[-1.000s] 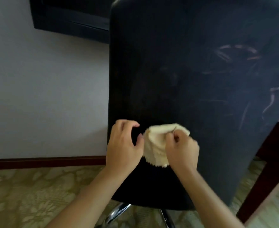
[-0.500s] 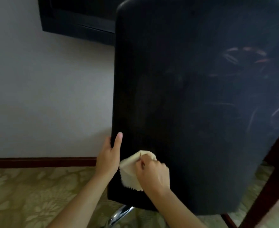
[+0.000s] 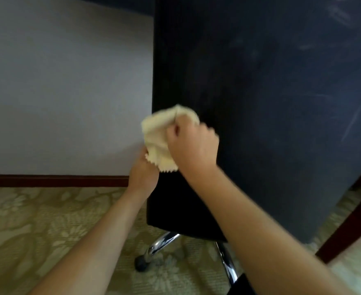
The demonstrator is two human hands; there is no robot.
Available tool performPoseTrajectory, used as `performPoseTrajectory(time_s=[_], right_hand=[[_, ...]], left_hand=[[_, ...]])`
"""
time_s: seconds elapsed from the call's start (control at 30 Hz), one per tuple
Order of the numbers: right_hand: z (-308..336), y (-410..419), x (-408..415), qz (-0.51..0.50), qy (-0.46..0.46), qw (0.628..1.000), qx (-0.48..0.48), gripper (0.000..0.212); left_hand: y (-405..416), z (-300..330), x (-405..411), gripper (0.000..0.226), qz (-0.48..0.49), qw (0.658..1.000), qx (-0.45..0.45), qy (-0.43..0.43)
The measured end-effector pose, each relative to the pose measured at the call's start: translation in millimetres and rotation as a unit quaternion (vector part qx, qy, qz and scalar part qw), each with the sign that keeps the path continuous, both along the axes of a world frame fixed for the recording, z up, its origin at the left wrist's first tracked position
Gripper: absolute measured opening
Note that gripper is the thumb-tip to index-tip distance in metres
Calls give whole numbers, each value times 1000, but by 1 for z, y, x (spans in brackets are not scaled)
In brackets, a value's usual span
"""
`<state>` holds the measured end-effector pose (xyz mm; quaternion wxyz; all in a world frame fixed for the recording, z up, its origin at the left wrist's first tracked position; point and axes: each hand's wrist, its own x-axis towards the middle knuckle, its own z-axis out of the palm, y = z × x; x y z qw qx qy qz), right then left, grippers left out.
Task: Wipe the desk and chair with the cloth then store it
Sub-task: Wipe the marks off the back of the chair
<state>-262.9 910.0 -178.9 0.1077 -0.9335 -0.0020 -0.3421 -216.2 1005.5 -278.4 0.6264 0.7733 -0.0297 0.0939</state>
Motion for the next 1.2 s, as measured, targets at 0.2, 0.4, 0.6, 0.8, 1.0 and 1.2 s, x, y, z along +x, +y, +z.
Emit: performPoseTrajectory(time_s=[0.2, 0.4, 0.6, 0.8, 1.0, 1.2], right_hand=[[-121, -9, -28, -26, 211, 977, 29, 33], [18, 5, -2, 28, -28, 989, 145, 33], [19, 6, 17, -7, -273, 959, 78, 40], [-115, -18, -2, -6, -108, 990, 91, 32], [-35, -13, -13, -8, -183, 964, 194, 23], [22, 4, 11, -10, -339, 941, 19, 36]], left_hand=[[3, 1, -14, 30, -14, 1000, 21, -15], [3, -4, -10, 19, -14, 998, -49, -41], [4, -6, -8, 18, -30, 999, -27, 1], [5, 4, -13, 25, -23, 1000, -13, -3], [3, -13, -11, 16, -41, 995, -80, -42], [-1, -4, -17, 25, -24, 998, -36, -42]])
